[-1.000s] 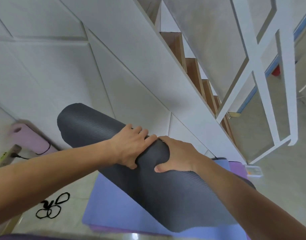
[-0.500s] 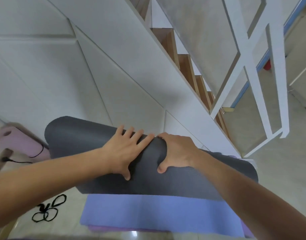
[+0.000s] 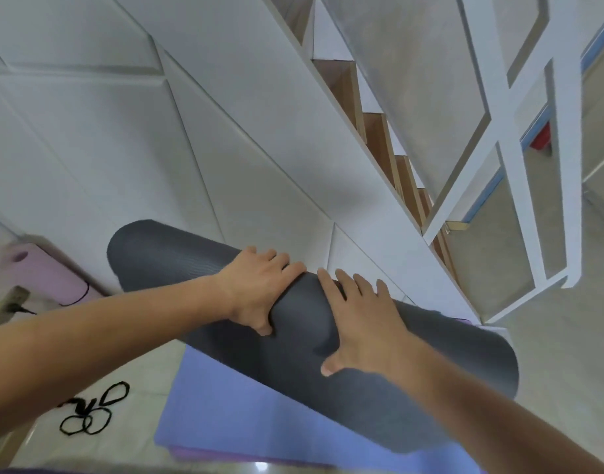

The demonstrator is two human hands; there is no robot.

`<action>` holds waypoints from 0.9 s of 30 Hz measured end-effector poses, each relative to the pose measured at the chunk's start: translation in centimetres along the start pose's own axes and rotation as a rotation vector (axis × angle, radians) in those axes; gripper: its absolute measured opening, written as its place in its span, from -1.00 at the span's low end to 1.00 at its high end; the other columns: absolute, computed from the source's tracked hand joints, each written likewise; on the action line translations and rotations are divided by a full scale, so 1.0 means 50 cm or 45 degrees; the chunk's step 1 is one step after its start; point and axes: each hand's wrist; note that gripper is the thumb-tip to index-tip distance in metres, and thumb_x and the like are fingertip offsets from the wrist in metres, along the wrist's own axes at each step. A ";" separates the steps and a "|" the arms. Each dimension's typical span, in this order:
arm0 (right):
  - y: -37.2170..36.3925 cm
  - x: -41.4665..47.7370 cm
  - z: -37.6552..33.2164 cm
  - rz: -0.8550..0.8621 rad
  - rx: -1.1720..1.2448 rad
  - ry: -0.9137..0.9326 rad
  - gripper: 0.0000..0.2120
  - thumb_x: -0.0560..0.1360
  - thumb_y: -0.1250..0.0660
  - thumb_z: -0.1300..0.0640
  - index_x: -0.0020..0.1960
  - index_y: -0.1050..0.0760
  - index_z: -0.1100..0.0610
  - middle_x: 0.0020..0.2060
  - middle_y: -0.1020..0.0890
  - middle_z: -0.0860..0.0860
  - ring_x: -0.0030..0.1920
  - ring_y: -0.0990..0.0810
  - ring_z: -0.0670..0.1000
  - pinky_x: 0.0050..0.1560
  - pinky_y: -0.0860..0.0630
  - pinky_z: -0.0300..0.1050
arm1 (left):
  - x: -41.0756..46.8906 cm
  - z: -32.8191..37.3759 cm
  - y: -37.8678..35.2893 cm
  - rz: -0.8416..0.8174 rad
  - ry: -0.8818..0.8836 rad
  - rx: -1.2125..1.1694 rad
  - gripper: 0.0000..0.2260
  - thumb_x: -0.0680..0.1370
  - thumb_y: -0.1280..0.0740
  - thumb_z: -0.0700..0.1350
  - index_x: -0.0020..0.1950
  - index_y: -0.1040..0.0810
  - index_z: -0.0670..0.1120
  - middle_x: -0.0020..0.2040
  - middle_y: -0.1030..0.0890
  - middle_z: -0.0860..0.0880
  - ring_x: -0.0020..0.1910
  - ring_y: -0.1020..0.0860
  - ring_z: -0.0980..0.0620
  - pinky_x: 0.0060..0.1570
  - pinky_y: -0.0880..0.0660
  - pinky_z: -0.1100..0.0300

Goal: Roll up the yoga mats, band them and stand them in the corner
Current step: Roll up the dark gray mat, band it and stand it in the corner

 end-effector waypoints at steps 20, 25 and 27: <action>0.020 0.085 0.065 -0.203 0.770 -0.136 -0.06 0.09 -0.60 -0.26 0.39 -0.29 -0.24 0.15 -0.56 -0.21 0.12 -0.56 -0.07 0.20 -0.51 0.01 | -0.032 0.031 -0.066 0.239 0.125 0.216 0.35 0.07 -0.64 0.29 0.63 0.10 -0.02 0.57 -0.09 -0.33 0.52 -0.11 -0.43 0.38 -0.09 -0.48; 0.010 0.091 0.075 -0.174 0.900 -0.211 -0.08 0.10 -0.60 -0.28 0.37 -0.31 -0.21 0.16 -0.56 -0.21 0.13 -0.57 -0.05 0.24 -0.52 0.09 | -0.013 0.005 -0.083 0.321 0.456 0.055 0.39 0.04 -0.62 0.34 0.62 0.08 -0.11 0.59 0.06 -0.35 0.57 0.05 -0.39 0.39 0.00 -0.47; 0.012 0.091 0.071 -0.156 0.877 -0.215 -0.09 0.14 -0.59 -0.27 0.40 -0.29 -0.17 0.20 -0.55 -0.18 0.14 -0.57 -0.02 0.24 -0.50 0.06 | -0.004 0.010 -0.096 0.348 0.538 0.011 0.39 0.04 -0.65 0.30 0.61 0.08 -0.16 0.58 0.10 -0.37 0.56 0.08 -0.43 0.38 -0.04 -0.47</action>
Point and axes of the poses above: each hand's wrist, its own x-axis towards the middle knuckle, its own y-axis out of the back of the hand, z = x × y
